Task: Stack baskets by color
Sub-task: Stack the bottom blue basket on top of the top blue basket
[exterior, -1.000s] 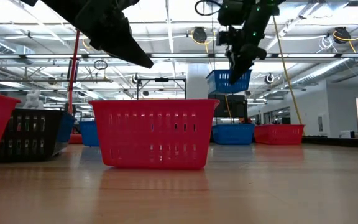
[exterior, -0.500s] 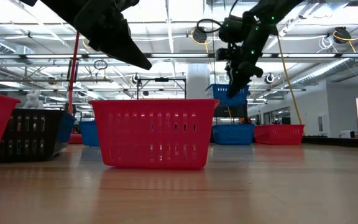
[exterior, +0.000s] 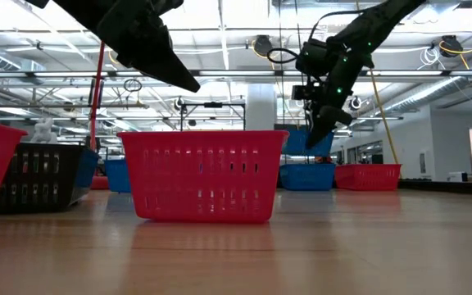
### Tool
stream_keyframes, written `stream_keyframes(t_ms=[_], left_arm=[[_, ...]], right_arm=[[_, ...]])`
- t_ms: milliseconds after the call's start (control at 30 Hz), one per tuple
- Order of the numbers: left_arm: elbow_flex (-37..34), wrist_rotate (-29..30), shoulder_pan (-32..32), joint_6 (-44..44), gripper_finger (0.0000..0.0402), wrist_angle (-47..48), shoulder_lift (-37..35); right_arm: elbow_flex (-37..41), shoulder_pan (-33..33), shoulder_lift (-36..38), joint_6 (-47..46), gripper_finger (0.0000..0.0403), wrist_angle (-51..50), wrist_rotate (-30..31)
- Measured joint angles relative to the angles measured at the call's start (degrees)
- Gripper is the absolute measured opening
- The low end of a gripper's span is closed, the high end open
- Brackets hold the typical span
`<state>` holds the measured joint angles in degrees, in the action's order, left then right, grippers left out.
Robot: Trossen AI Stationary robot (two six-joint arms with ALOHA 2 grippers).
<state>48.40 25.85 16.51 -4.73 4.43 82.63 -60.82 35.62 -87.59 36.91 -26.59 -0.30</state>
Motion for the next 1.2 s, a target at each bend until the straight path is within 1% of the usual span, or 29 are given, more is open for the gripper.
stream_keyframes(t_ms=[633,1200], left_arm=[[0.00,0.00,0.00,-0.01,0.0017,-0.13,0.00],[0.00,0.00,0.00,-0.22,0.0017,0.00,0.00]], right_arm=[[6.47,-0.02,0.00,0.17,0.0002,8.83,-0.02],[6.47,-0.02,0.03,1.12,0.0079,9.61,0.17]])
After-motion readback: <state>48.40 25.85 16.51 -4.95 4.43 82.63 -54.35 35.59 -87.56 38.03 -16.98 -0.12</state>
